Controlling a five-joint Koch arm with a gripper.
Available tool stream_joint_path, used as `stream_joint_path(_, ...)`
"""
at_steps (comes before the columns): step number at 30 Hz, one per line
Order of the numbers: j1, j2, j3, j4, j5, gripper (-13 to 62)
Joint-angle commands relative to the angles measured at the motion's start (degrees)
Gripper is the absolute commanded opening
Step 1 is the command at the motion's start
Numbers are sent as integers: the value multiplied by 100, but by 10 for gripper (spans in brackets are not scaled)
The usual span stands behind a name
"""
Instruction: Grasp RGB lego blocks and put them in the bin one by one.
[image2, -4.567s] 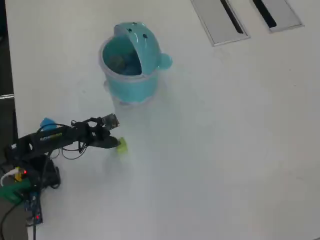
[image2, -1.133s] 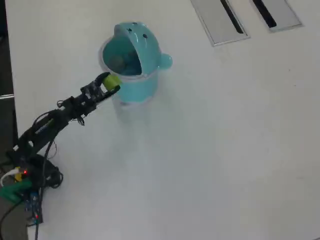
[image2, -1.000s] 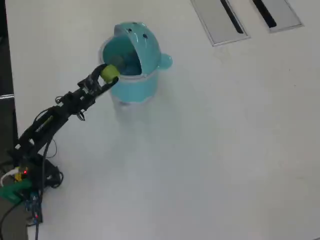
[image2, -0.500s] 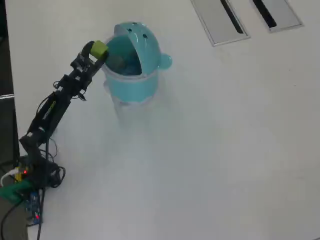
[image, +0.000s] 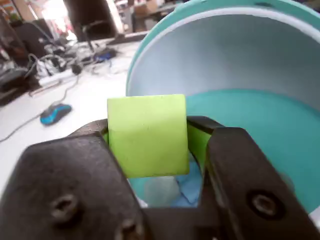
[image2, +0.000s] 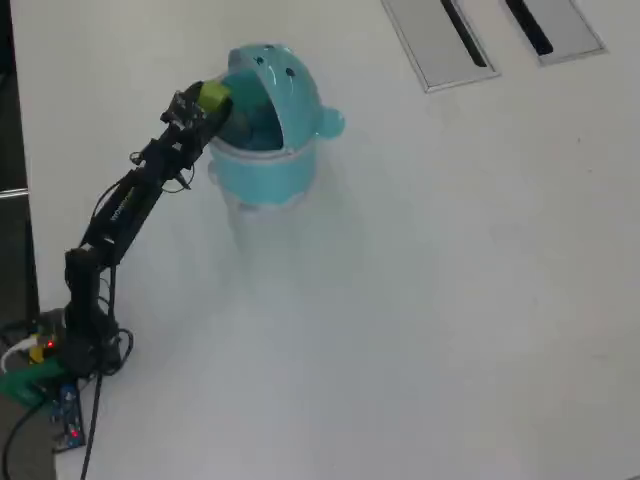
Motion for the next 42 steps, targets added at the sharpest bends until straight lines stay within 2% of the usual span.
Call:
stream_joint_path(1, 18, 44, -853, -527, -88, 127)
stream_joint_path(6, 132, -62, -1055, -519, -202, 132)
stream_joint_path(13, 396, -167, -1055, -501, -993, 213)
stream_joint_path(14, 413, -167, -1020, -483, -1301, 250)
stream_joint_path(18, 431, -105, -879, -404, -1714, 299)
stream_joint_path(28, 369, 712, 431, -308, -1784, 301)
stream_joint_path(42, -9, 2962, 3313, -88, -1626, 301)
